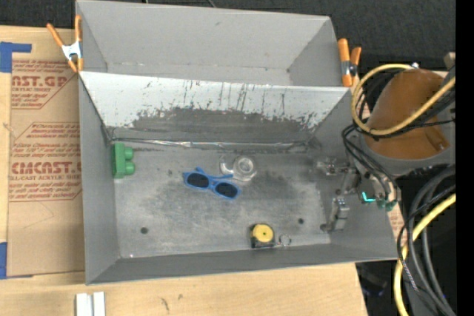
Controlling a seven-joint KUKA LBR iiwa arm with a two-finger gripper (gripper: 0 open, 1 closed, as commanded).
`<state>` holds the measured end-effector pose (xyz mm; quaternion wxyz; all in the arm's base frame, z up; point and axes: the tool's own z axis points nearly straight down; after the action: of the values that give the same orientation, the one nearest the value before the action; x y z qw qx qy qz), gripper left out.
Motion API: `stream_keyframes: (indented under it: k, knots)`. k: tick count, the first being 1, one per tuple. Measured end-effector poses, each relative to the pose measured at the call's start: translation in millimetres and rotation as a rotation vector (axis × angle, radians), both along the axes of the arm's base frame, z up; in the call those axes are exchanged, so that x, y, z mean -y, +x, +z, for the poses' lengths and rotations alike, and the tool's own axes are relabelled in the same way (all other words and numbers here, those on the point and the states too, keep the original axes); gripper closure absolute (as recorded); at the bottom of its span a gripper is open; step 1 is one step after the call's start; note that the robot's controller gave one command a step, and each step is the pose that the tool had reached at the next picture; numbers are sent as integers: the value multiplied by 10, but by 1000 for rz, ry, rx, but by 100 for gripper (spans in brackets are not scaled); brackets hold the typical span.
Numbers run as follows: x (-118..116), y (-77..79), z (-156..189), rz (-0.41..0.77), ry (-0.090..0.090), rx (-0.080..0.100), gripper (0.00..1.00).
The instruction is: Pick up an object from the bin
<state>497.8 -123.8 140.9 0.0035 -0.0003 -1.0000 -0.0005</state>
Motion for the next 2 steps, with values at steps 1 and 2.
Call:
stream_keyframes:
  k: [1,2]
  knots:
    - [-766,-139,-699,334,-1,25,0]
    - [-1207,-163,-410,159,2,9,0]
